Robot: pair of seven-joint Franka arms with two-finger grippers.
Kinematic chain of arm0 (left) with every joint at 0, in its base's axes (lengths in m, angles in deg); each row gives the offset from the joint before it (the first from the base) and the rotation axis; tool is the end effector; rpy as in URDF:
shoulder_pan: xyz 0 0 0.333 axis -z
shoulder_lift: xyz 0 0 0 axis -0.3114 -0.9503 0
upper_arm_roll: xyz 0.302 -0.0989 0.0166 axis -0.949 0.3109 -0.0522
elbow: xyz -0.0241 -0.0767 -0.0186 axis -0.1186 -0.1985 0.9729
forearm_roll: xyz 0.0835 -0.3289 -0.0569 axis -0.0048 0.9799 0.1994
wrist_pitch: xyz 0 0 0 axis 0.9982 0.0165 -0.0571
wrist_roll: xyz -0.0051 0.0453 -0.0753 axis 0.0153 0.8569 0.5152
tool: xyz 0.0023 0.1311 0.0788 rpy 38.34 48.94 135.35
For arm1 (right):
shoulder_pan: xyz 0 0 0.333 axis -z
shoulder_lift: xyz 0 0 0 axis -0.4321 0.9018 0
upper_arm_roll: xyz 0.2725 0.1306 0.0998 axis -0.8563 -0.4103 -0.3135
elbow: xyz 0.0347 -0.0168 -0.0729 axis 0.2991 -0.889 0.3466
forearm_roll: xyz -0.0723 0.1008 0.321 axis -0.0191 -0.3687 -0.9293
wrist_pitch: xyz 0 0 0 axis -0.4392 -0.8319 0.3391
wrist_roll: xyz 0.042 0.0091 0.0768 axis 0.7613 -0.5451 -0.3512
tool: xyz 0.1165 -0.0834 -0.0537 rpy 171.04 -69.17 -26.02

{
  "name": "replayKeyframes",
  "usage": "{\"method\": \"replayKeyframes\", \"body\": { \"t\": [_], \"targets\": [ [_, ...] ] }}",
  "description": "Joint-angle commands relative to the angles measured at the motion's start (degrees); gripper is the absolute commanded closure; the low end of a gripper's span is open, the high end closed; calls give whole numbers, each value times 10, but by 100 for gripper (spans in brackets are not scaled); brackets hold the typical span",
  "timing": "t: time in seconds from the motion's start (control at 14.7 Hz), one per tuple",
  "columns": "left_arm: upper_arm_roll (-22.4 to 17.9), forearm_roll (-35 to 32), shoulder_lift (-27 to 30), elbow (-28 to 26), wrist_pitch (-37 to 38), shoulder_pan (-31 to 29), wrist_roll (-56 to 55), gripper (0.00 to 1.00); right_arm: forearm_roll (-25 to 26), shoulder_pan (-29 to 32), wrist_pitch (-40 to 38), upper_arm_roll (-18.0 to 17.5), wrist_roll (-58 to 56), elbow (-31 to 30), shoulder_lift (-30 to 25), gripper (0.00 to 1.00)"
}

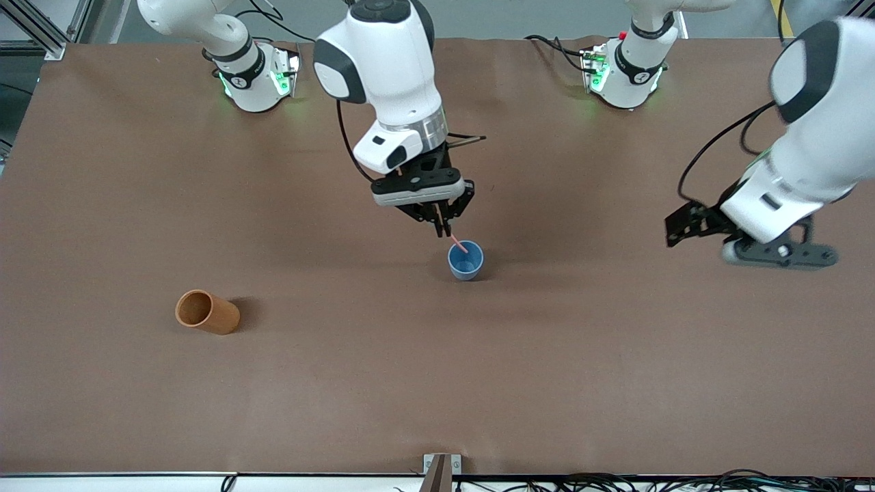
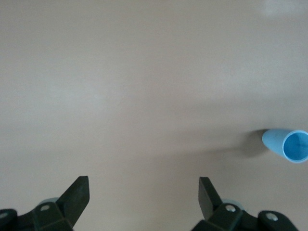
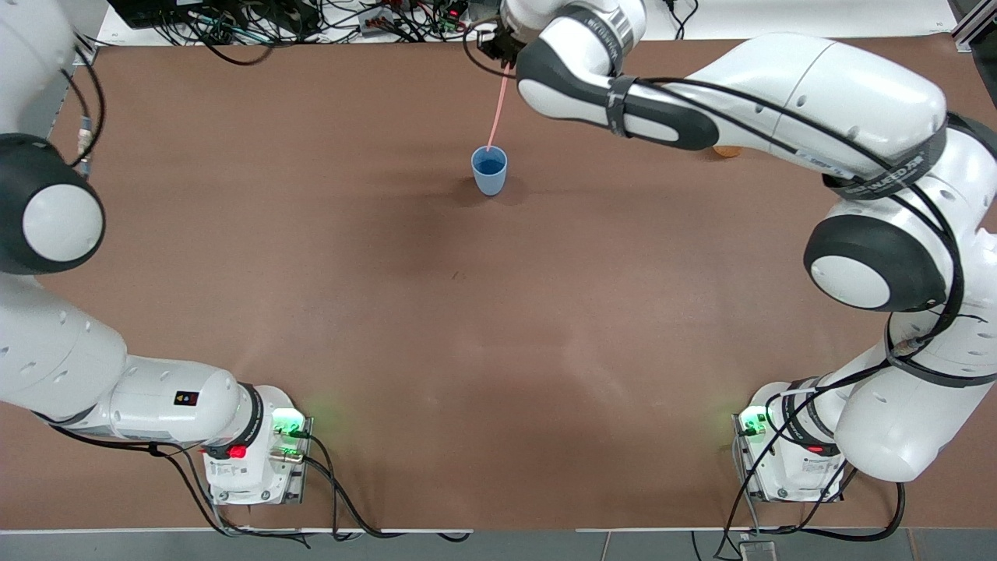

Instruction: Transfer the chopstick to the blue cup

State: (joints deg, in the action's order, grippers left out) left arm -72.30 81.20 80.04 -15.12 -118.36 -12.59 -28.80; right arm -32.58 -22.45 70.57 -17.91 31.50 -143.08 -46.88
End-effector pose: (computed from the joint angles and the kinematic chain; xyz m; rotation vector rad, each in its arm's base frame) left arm 0.5499 -0.1001 0.5478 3.0928 -0.1557 0.1043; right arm 0.4990 0.4856 0.4778 -2.8946 -0.0256 -0.6374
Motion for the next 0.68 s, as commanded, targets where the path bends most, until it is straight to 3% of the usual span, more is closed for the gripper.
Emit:
{"method": "replayKeyframes", "body": {
  "t": [0.0,0.2,0.61],
  "targets": [
    [-4,3,31,54,74,5,7,0,35,-16,-2,5,21,13,17,97],
    [-2,0,66,53,129,5,26,0,37,-19,26,5,22,7,20,97],
    [-3,4,65,44,130,4,38,0,41,-29,33,6,21,2,31,97]
  ]
}}
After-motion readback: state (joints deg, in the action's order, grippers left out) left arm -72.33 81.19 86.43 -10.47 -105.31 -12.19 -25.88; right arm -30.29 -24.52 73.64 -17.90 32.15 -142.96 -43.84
